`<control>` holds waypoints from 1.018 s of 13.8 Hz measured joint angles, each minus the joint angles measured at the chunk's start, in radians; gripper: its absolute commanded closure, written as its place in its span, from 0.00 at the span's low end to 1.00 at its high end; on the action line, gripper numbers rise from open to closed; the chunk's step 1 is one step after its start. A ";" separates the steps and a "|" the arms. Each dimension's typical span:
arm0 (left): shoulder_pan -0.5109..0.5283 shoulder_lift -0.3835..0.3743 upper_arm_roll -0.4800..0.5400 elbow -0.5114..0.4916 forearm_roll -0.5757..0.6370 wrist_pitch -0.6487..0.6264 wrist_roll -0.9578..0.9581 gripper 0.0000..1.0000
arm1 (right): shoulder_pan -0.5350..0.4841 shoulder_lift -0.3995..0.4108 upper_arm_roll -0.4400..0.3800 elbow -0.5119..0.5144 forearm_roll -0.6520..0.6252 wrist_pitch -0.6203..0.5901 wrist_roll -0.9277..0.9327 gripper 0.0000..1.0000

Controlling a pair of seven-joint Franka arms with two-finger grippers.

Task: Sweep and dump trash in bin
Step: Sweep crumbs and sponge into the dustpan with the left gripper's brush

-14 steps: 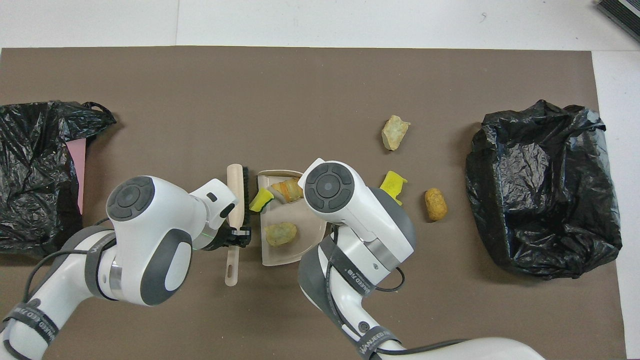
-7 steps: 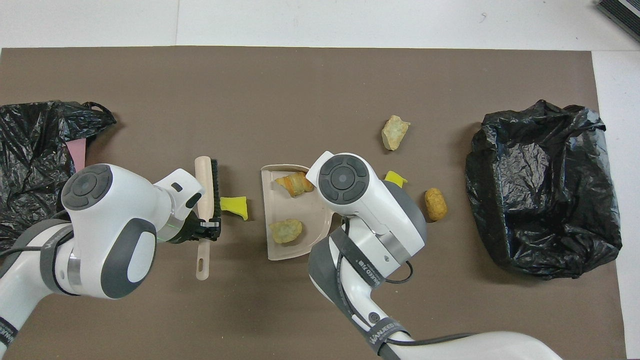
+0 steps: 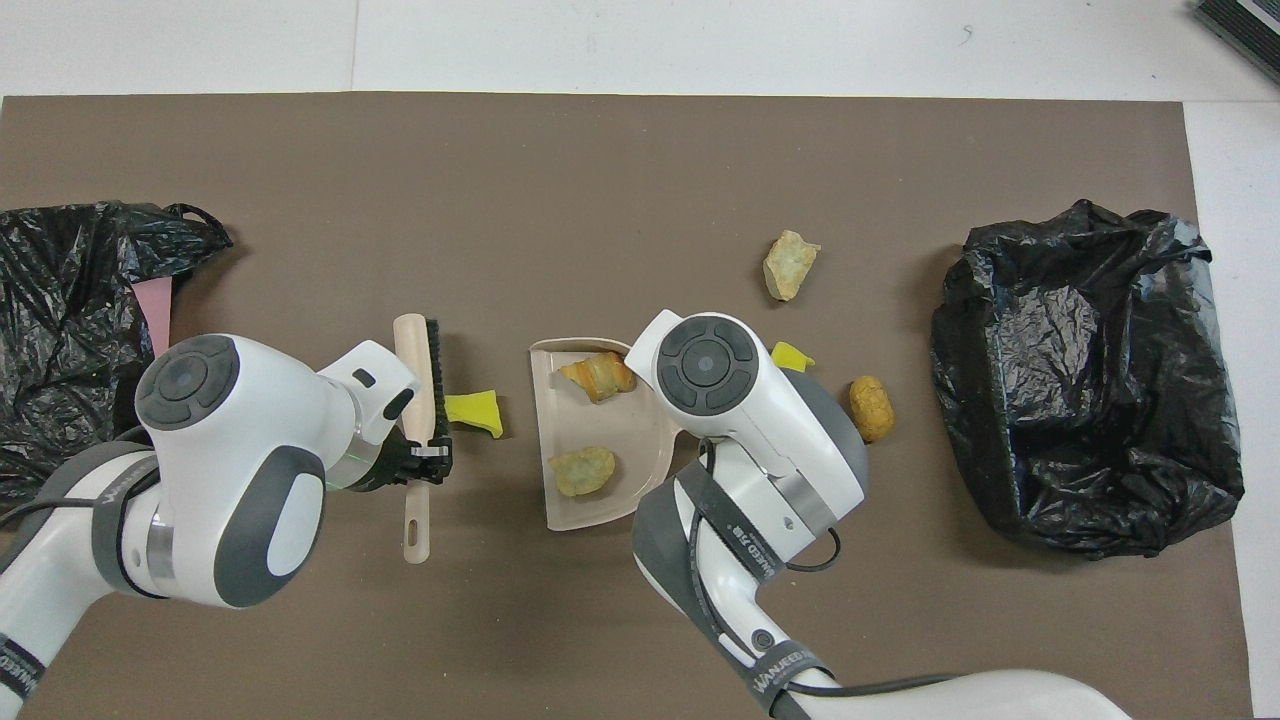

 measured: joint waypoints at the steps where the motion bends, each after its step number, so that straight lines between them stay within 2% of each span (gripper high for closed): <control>1: -0.028 0.000 -0.003 0.002 -0.017 0.015 -0.031 1.00 | 0.000 -0.008 0.000 -0.018 0.000 0.012 0.000 1.00; 6: -0.181 0.000 -0.014 0.005 -0.178 0.176 -0.143 1.00 | 0.000 -0.031 0.000 -0.047 0.000 0.019 0.000 1.00; 12: -0.230 0.015 -0.033 0.006 -0.247 0.407 -0.312 1.00 | 0.000 -0.031 0.000 -0.050 0.000 0.020 0.000 1.00; 14: -0.232 0.016 -0.046 0.012 -0.248 0.426 -0.360 1.00 | 0.000 -0.032 0.000 -0.050 0.000 0.020 0.000 1.00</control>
